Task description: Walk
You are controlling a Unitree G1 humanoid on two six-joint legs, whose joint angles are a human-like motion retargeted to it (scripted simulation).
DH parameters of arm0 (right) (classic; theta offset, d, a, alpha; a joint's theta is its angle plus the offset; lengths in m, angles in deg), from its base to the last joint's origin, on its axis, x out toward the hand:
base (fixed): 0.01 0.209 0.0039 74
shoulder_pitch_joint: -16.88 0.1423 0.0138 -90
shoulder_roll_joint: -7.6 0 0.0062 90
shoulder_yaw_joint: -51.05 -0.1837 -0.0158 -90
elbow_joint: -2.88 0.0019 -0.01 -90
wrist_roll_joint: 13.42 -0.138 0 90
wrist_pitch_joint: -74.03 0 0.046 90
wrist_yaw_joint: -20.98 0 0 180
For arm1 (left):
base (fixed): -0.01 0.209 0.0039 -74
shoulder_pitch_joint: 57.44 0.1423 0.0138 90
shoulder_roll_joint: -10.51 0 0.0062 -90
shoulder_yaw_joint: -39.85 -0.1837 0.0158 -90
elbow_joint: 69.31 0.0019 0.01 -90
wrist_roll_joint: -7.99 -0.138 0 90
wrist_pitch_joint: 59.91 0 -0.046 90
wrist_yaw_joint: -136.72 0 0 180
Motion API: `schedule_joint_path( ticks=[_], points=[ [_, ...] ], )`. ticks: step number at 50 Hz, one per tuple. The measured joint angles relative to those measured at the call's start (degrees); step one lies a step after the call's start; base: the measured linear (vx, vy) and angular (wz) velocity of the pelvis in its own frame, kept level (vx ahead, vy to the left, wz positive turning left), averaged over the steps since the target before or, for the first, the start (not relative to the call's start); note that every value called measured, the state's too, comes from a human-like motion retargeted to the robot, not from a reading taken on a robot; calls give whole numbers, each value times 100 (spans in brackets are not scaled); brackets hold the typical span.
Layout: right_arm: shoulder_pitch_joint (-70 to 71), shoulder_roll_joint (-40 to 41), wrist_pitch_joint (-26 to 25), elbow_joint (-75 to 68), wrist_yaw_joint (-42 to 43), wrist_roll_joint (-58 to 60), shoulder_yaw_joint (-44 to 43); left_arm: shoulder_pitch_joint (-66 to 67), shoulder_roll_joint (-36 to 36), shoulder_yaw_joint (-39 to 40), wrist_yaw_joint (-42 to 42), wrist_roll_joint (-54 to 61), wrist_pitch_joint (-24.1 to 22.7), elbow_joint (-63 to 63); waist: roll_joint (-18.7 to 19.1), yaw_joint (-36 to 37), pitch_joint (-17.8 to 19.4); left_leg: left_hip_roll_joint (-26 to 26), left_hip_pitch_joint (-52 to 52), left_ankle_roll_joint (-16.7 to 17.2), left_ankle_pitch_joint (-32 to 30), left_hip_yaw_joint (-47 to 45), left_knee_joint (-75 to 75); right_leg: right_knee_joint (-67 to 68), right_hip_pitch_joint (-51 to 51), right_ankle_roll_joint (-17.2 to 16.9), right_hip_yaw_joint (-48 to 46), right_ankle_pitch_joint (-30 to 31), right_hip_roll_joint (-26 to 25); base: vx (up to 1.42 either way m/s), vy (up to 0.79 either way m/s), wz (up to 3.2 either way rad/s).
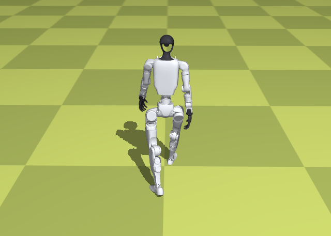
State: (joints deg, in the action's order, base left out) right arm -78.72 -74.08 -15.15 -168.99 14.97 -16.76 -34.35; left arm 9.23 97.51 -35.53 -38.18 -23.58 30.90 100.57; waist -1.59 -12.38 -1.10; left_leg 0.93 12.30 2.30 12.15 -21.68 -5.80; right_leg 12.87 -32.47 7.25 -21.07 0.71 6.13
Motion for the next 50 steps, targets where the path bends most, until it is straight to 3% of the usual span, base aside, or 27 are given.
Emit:
schedule_joint_path(
  ticks=[2,5,9,12,13,15,19,25,30,34,38,41,45,47,50],
  points=[
    [-49,-2,111,3,18,-61,33,279,-76,28,-8,-134,76,44,-92,-69,-32,51,224,101,-456,93,-174,192,155,-173,246,223,81,99,-25,48],
    [-58,37,133,-97,132,-167,-26,834,-258,64,-60,-364,138,141,-201,23,-97,-24,473,100,-1625,-382,-615,354,529,-187,911,179,76,101,-23,19],
    [76,31,275,-49,193,-434,178,1478,-396,62,-337,-400,176,473,-672,272,-36,5,418,-428,-2667,-1222,-2072,190,1415,-188,662,-268,526,83,-22,-19],
    [349,86,236,-65,305,-454,238,1898,-444,29,-509,-507,111,708,-1082,502,105,-236,197,-1171,-2105,-2065,-3191,124,1952,-275,902,-577,841,81,-20,0],
    [453,110,202,-90,347,-451,254,2033,-481,84,-587,-557,112,763,-1177,550,131,-352,135,-1272,-1907,-2384,-3265,84,2107,-299,814,-642,948,47,-9,16],
    [795,204,66,-220,439,-465,307,2268,-563,357,-830,-631,142,894,-1217,657,243,-509,-230,-1191,-1462,-2568,-3375,-31,2416,-283,634,-749,927,36,-5,4],
    [1434,371,67,-384,560,-530,475,2617,-658,852,-816,-445,330,1254,-718,922,332,-642,-1901,-732,-948,-1598,-3365,-633,2981,-204,372,-795,137,61,-7,-22],
    [1901,521,405,77,704,-640,613,2947,-590,900,-411,-675,802,1597,-338,1595,472,-518,-3154,-687,-604,-1382,-1480,-1052,3631,-327,372,-1002,-503,52,-3,-50],
    [2229,568,442,283,688,-569,719,3061,-597,880,-398,-1014,842,1591,-292,2025,515,-385,-3902,-584,-455,-1010,-558,-1135,4103,-586,436,-1201,-547,68,2,-59],
    [2306,577,311,199,651,-504,763,2995,-590,967,-272,-1052,876,1560,-268,2120,409,-391,-4004,-654,-554,-1022,-686,-1032,4412,-957,478,-1256,-554,69,6,-19],
    [2069,487,103,57,483,-390,763,2866,-579,970,-246,-956,861,1492,-276,2371,269,-378,-3804,-756,-1136,-780,-1008,-834,4763,-1563,733,-704,-458,96,14,-49],
    [1691,412,-72,-82,409,-157,695,2708,-596,943,-253,-882,886,1432,-314,2413,102,-311,-3701,-886,-1006,-332,-1355,-464,4895,-1987,670,363,-246,101,18,-37],
    [1117,246,-148,-173,335,-73,594,2391,-631,603,-254,-708,766,1213,-61,2310,-61,-504,-2942,-1126,-537,-596,-1161,852,4609,-2128,620,1943,-325,98,16,7],
    [915,121,-213,-123,236,18,577,2154,-638,409,-249,-566,662,1055,179,2267,28,-596,-2599,-1099,-313,-290,-1124,1938,4239,-1841,419,2018,-270,59,10,-33],
    [701,-13,-261,-79,210,161,558,1769,-613,211,-274,-421,550,813,377,2007,152,-600,-2140,-1105,-69,-215,-986,3277,3379,-1728,230,1139,33,69,10,-14]
  ],
)
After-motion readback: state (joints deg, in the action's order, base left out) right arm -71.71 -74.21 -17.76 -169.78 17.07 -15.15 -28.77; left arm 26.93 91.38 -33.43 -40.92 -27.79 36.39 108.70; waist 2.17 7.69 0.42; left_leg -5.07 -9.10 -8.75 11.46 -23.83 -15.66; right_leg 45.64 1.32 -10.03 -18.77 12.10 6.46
